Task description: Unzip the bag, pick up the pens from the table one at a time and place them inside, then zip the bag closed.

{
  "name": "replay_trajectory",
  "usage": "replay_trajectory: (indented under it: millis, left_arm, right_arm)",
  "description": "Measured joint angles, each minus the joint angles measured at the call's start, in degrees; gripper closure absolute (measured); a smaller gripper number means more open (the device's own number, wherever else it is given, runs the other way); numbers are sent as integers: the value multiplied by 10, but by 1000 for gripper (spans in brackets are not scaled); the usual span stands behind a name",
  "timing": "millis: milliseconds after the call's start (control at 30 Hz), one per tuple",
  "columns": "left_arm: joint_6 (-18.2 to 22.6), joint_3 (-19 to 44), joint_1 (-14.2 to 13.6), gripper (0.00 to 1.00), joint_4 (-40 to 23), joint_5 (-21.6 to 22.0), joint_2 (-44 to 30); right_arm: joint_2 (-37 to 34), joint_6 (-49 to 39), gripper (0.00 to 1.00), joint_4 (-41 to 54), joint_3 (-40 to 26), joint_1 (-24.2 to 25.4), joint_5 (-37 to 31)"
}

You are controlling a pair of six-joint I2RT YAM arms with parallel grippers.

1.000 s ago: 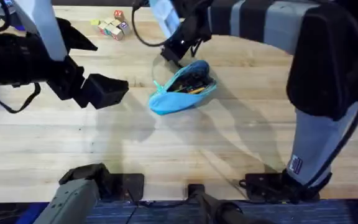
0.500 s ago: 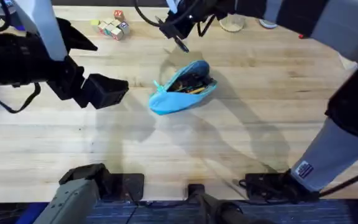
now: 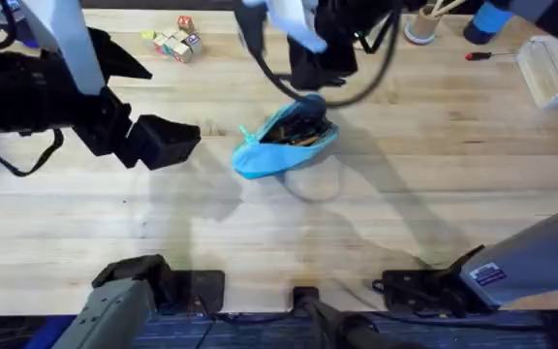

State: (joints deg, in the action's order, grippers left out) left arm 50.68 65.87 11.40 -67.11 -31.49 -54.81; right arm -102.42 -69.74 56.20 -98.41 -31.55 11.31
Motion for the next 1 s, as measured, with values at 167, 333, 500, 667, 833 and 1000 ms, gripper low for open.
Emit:
replay_trajectory:
  millis: [167,333,500,667,833,1000]
  left_arm:
    - [0,0,0,7,0,0,0]
    - [0,0,0,8,0,0,0]
    - [0,0,0,8,0,0,0]
    - [0,0,0,8,0,0,0]
    - [0,0,0,8,0,0,0]
    - [0,0,0,8,0,0,0]
  right_arm:
    - [0,-146,971,26,0,0,-11]
    - [0,-185,971,27,13,0,-12]
    - [0,-217,970,13,93,0,-12]
    - [0,-223,971,-25,137,-1,33]
    - [-10,-225,971,-51,147,-5,47]
    - [-37,-225,970,-77,148,-27,49]
